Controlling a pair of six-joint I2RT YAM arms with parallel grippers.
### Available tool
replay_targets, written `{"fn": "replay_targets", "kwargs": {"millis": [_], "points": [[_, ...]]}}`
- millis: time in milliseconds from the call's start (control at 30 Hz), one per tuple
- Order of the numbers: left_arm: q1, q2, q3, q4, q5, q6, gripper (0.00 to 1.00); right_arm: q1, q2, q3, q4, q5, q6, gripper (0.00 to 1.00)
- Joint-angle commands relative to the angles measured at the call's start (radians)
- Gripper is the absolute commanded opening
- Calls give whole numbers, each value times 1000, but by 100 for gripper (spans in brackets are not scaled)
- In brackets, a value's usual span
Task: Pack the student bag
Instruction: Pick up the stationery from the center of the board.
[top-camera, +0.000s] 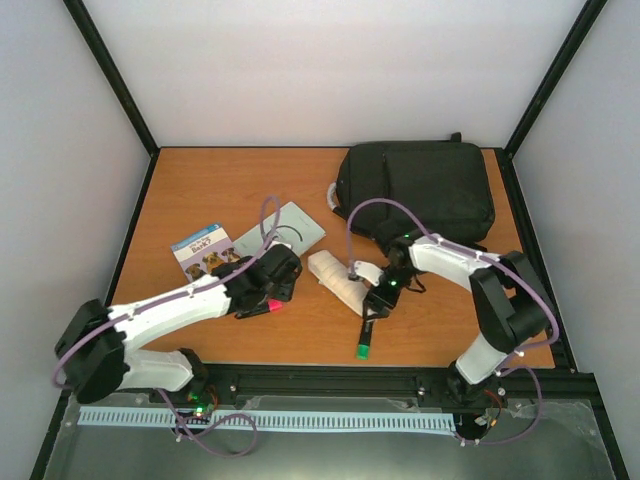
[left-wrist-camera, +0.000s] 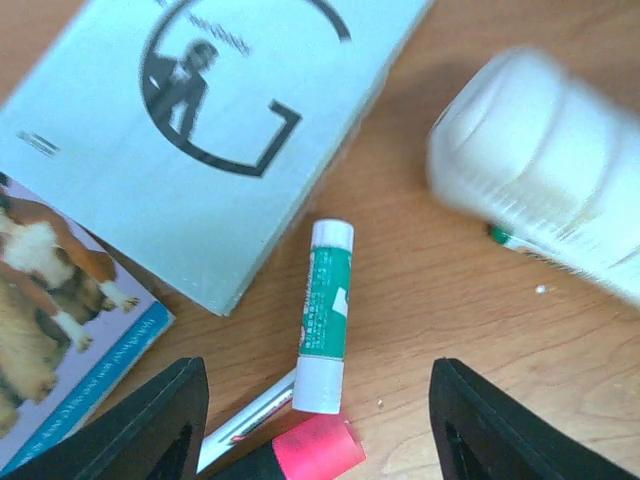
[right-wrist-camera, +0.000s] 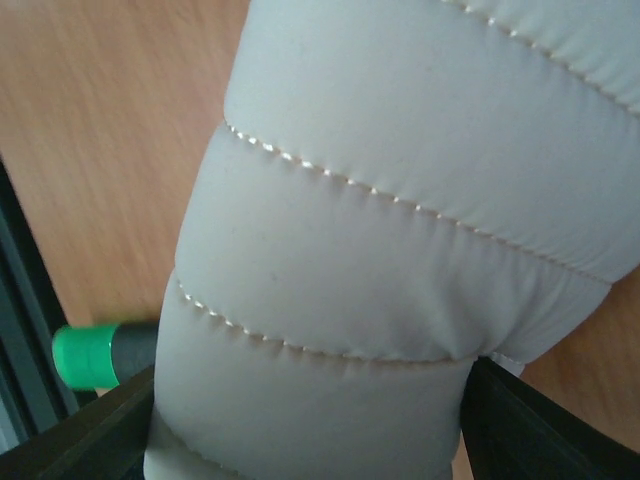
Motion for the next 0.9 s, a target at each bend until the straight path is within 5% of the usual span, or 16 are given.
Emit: {"fn": "replay_targets", "kwargs": {"millis": [0,167,500,867], "points": [[6,-130,-5,-58,-46,-59,65,118,117,58,-6,-43,77,73],[7,-192,5,-99,-64,-69,70,152,209,183,-55,-104,81,73],[6,-239,-20,-78,-4,-87,80,5,121,374,-196,10,24,79],[7,-262,-56,-36,56,-90,80,-71,266,712,-175,158,96,81]]}}
